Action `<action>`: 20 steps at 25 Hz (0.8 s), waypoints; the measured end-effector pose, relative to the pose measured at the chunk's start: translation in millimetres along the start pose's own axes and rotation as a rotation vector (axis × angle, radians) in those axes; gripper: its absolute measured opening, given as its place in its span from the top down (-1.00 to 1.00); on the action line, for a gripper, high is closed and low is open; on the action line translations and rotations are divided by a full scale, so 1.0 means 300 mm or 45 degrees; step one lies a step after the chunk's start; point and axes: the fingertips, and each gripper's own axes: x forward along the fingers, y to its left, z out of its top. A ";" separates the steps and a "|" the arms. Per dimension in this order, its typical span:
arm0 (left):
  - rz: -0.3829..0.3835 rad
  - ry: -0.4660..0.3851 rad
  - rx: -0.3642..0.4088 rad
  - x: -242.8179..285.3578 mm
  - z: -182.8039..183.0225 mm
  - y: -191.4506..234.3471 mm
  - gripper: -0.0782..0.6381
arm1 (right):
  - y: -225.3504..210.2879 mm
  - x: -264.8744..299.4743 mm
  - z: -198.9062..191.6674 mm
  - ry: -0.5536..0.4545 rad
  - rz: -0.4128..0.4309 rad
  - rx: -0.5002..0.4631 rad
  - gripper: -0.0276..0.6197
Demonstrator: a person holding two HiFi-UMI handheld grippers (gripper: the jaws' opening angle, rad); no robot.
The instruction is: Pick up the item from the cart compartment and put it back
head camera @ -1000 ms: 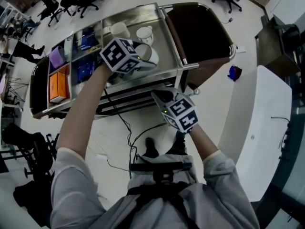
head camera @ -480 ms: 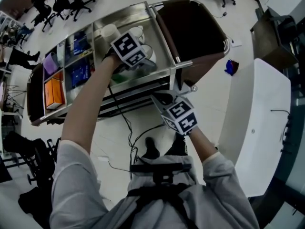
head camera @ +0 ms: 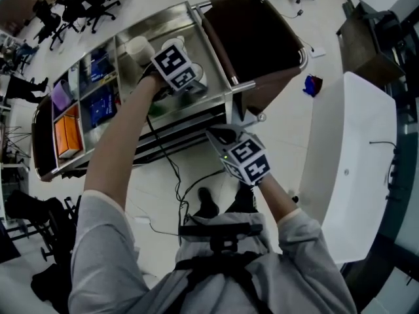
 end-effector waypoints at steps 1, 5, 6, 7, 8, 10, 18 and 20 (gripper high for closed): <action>-0.001 0.004 0.004 0.001 0.002 0.002 -0.37 | -0.005 -0.002 -0.002 0.001 -0.004 0.003 0.89; -0.005 0.035 0.043 0.005 0.005 -0.003 -0.38 | -0.018 -0.008 -0.007 0.004 -0.011 0.008 0.89; -0.005 0.039 0.052 0.007 0.006 -0.005 -0.38 | -0.021 -0.010 -0.007 0.004 -0.012 0.010 0.89; -0.004 0.042 0.060 0.010 0.008 -0.007 -0.38 | -0.024 -0.013 -0.007 0.004 -0.013 0.011 0.89; -0.003 0.043 0.069 0.012 0.009 -0.009 -0.38 | -0.025 -0.015 -0.007 0.002 -0.013 0.012 0.89; 0.005 0.044 0.082 0.011 0.011 -0.011 -0.38 | -0.025 -0.017 -0.007 0.000 -0.011 0.011 0.89; 0.036 0.002 0.048 -0.015 0.019 -0.001 -0.56 | -0.018 -0.028 -0.011 -0.005 -0.008 0.017 0.89; 0.040 0.000 0.051 -0.026 0.023 -0.005 -0.56 | -0.017 -0.030 -0.014 -0.005 -0.008 0.016 0.89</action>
